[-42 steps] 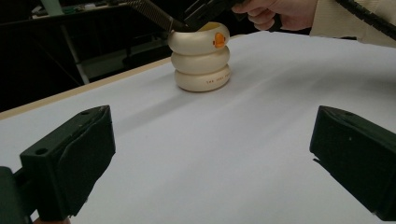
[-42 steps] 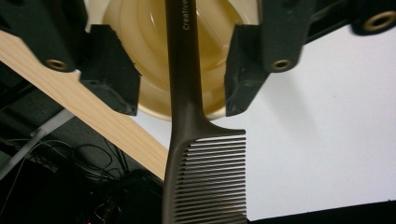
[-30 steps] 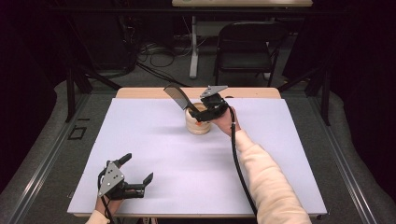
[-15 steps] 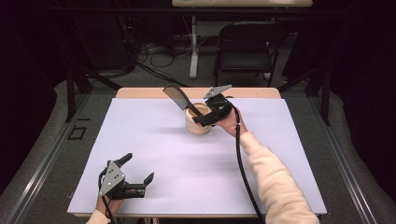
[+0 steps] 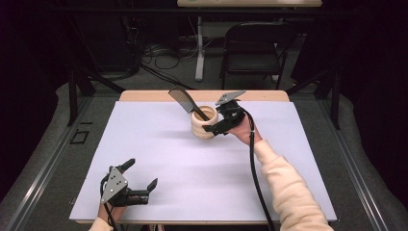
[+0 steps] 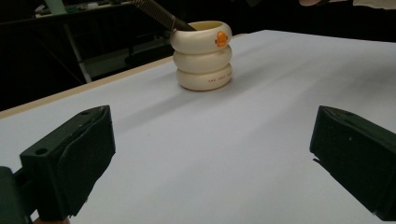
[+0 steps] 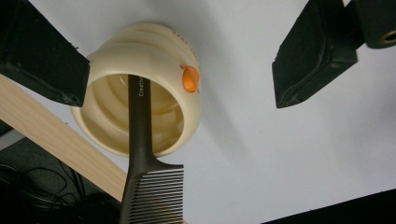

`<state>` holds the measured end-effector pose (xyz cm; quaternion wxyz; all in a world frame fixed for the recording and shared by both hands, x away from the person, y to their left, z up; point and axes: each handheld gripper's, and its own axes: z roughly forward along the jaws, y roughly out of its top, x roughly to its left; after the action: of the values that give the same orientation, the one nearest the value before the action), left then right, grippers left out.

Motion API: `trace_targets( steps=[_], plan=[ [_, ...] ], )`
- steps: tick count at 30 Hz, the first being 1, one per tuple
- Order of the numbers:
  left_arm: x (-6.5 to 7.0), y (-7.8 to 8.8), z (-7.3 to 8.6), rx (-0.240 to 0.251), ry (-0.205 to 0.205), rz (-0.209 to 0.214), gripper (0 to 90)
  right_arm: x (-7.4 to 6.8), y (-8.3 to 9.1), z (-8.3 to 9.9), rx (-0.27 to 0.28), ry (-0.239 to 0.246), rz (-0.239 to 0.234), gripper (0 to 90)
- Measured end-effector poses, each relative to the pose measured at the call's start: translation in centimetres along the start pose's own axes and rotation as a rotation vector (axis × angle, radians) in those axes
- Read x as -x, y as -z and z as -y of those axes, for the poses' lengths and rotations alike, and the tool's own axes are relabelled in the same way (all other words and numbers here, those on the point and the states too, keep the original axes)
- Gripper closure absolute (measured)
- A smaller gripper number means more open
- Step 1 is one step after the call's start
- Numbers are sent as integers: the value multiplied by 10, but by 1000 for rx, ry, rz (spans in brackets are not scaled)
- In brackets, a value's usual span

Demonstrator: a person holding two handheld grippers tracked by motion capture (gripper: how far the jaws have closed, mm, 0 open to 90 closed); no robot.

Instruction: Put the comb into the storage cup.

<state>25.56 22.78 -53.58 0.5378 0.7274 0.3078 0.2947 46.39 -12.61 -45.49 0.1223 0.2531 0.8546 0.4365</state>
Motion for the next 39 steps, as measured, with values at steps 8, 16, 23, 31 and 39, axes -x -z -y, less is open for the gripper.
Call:
trace_targets(
  steps=[8,16,23,31,39],
  plan=[
    [0,-1,0,-1,-1,5,2,-6,9,11,-21,3,-27,5],
    [0,1,0,-2,-5,2,2,-10,18,25,-13,-4,-39,0],
    [0,1,1,-1,-2,-1,2,-15,26,32,-12,1,-39,0],
    [-1,0,1,-5,-5,0,2,-25,39,43,-10,16,-35,0],
    [0,1,1,-5,-6,0,2,-32,51,57,-7,21,-19,0]
  ],
)
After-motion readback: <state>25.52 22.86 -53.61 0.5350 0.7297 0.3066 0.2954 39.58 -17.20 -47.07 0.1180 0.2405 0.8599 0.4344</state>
